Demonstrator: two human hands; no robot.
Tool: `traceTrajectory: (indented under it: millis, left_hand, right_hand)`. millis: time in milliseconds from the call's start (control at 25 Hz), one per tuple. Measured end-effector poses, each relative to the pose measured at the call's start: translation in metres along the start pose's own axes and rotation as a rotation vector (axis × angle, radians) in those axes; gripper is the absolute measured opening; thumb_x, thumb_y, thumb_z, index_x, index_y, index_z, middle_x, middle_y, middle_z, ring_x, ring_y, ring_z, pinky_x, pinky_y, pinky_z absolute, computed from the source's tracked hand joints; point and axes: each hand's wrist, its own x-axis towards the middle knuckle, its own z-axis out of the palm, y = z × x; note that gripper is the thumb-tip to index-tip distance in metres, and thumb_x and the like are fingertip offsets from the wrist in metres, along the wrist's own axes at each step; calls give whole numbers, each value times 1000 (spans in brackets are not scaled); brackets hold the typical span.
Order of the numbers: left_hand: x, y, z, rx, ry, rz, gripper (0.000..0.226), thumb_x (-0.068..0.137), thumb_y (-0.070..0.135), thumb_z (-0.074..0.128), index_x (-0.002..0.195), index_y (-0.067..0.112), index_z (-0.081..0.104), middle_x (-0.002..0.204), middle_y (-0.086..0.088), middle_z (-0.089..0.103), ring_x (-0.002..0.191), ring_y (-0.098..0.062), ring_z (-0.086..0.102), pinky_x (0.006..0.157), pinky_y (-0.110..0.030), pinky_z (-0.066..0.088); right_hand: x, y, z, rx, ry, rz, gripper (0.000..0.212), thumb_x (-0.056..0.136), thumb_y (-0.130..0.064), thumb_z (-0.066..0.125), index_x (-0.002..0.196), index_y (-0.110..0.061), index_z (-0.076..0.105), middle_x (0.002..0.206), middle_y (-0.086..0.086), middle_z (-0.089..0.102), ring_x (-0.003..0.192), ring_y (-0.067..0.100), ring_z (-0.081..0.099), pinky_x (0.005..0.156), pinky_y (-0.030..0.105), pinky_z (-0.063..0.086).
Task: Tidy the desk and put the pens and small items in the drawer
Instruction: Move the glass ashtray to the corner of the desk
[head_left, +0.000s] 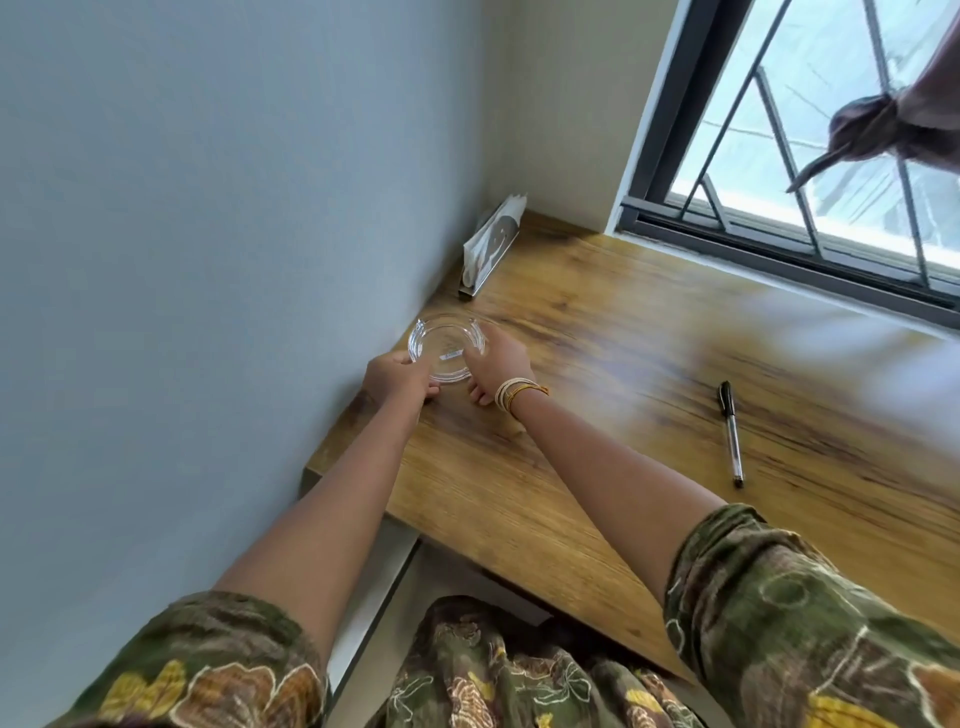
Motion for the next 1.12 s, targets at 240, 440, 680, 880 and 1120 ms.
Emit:
traceTrajectory:
  millis: [240, 440, 680, 880, 1120]
  left_hand:
    - [-4, 0, 3, 45, 20, 56, 30, 83, 13, 61, 111, 8, 66, 73, -10, 71, 49, -19, 67, 57, -34, 61]
    - [-29, -5, 9, 176, 146, 219, 43, 77, 29, 66, 115, 14, 53, 117, -11, 55, 87, -29, 64, 73, -35, 52]
    - [-79, -19, 32, 353, 9, 735, 24, 85, 10, 57, 108, 6, 51, 115, -15, 51, 80, -20, 50, 63, -30, 39]
    - [-112, -30, 84, 415, -323, 860, 17, 85, 11, 57, 102, 9, 62, 104, -11, 57, 80, -25, 61, 67, -29, 45]
    - [-142, -47, 128, 605, -628, 843, 32, 87, 22, 58, 118, 15, 60, 121, -11, 57, 109, -29, 58, 92, -42, 49]
  right_hand:
    - [3, 2, -4, 8, -65, 25, 40, 94, -29, 42, 132, -17, 45, 71, 14, 72, 57, 24, 71, 55, 41, 61]
    - [-15, 13, -13, 80, -16, 71, 30, 96, -31, 42, 120, -15, 50, 73, 12, 70, 54, 23, 68, 47, 32, 58]
    - [-56, 54, -44, -122, 364, -31, 19, 83, -16, 51, 91, -9, 67, 78, 13, 70, 77, 30, 65, 72, 37, 54]
    - [-88, 87, -95, -120, 574, 91, 17, 82, -13, 55, 91, -9, 68, 83, 12, 72, 82, 27, 66, 69, 24, 44]
    - [-116, 135, -147, -336, 838, 342, 38, 79, -23, 59, 113, -7, 56, 115, 16, 55, 110, 34, 52, 90, 40, 44]
